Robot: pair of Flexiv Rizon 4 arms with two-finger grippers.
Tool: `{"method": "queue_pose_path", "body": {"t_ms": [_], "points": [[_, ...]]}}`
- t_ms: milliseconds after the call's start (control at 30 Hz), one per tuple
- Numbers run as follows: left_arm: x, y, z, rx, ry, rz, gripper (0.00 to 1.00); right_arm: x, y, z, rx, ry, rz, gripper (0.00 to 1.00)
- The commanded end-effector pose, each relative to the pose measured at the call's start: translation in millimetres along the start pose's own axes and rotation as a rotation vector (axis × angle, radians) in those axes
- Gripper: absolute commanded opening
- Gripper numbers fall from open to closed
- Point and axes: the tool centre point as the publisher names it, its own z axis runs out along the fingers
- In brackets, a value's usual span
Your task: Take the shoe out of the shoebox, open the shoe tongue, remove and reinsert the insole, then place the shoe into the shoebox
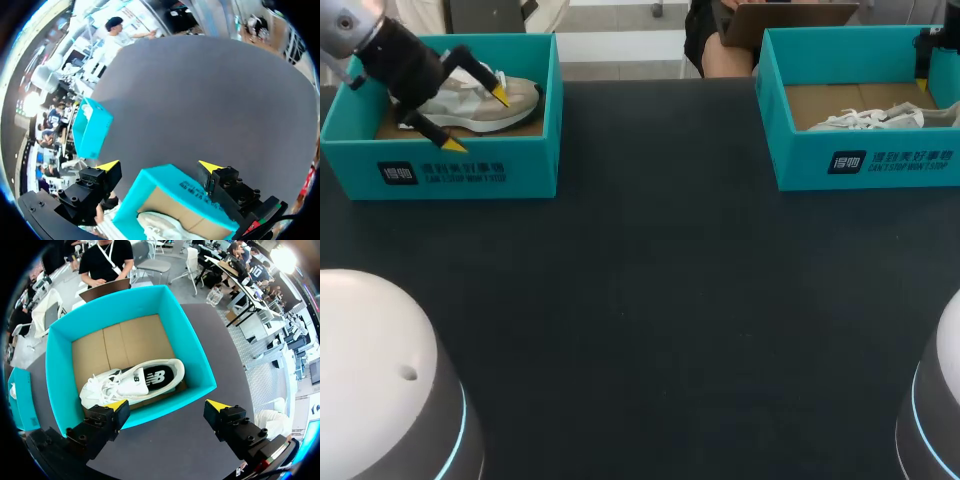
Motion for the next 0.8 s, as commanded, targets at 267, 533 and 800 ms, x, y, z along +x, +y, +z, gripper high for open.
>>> {"method": "queue_pose_path", "body": {"t_ms": [267, 533, 800], "points": [[-3.6, 5.0, -3.2, -0.07, 0.137, 0.16, 1.0, -0.4, -0.7, 0.1, -0.002, 0.001, 0.0, 1.0], [-2.4, 88.6, -31.1, -0.095, 0.207, 0.296, 1.0, -0.4, -0.7, 0.1, -0.002, 0.001, 0.0, 1.0], [12.7, 165.3, -40.6, -0.153, 0.326, 0.505, 1.0, -0.4, -0.7, 0.1, -0.002, 0.001, 0.0, 1.0]]}}
